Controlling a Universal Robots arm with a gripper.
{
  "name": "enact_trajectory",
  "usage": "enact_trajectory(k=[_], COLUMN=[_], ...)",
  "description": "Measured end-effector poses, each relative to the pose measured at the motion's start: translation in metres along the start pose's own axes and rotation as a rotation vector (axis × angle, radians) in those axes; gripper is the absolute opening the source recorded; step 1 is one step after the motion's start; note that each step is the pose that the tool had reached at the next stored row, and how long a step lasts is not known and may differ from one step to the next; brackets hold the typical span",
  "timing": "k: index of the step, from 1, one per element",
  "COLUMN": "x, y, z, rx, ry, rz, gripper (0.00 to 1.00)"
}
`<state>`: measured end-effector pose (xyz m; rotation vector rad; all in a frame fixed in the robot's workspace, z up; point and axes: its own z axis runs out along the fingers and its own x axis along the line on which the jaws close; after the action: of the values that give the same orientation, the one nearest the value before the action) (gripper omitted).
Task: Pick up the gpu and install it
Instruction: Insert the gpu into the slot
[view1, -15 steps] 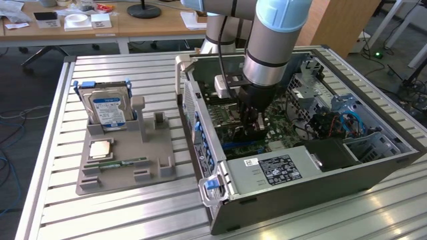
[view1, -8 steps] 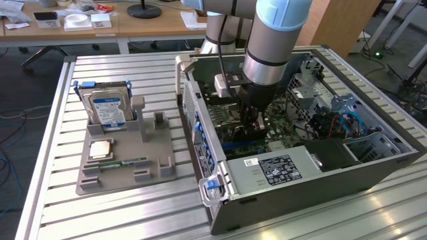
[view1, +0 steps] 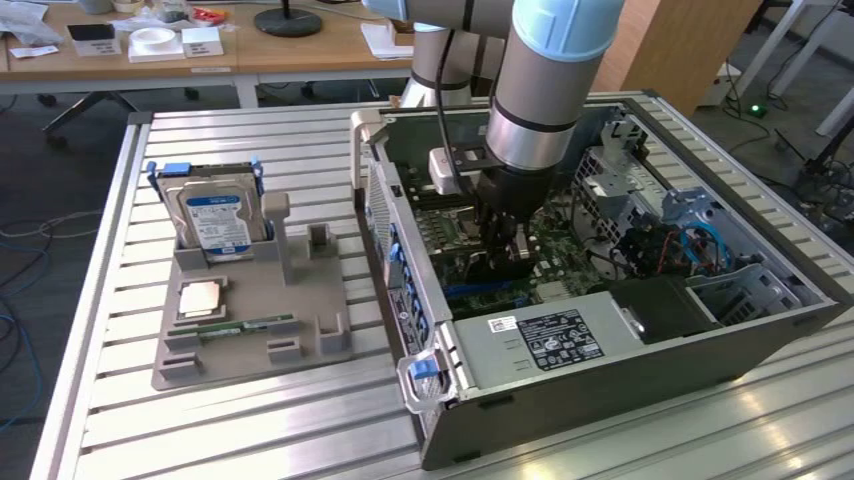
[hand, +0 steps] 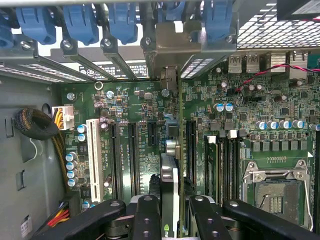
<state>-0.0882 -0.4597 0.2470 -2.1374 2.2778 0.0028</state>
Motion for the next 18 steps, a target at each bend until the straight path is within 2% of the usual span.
enact_trajectory(k=[18], x=[0.0000], y=[-0.0008], z=[-0.0035], rx=[-0.0003], ry=[-0.0002], rz=[0.000], gripper=[0.27])
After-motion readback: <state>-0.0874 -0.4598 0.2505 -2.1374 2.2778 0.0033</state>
